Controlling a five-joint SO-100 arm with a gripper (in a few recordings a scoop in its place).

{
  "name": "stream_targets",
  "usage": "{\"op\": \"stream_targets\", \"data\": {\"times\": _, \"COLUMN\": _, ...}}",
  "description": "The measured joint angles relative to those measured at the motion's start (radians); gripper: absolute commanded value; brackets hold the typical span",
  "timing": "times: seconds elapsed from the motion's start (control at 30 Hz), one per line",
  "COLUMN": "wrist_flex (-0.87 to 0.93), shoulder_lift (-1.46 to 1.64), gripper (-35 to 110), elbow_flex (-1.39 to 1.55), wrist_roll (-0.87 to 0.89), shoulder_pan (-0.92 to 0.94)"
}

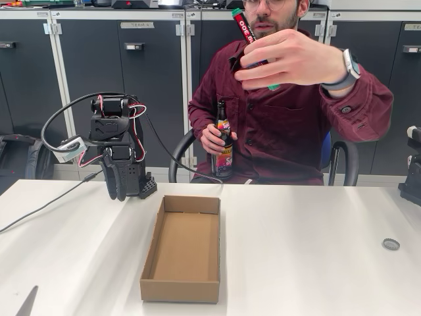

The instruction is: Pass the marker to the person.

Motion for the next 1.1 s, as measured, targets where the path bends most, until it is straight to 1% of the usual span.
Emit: {"op": "stream_targets", "data": {"times": 1.1, "wrist_flex": -0.021, "shoulder_lift": 0.032, "gripper": 26, "elbow_flex": 0.003, "wrist_roll": -0.020, "shoulder_pan": 0.021}}
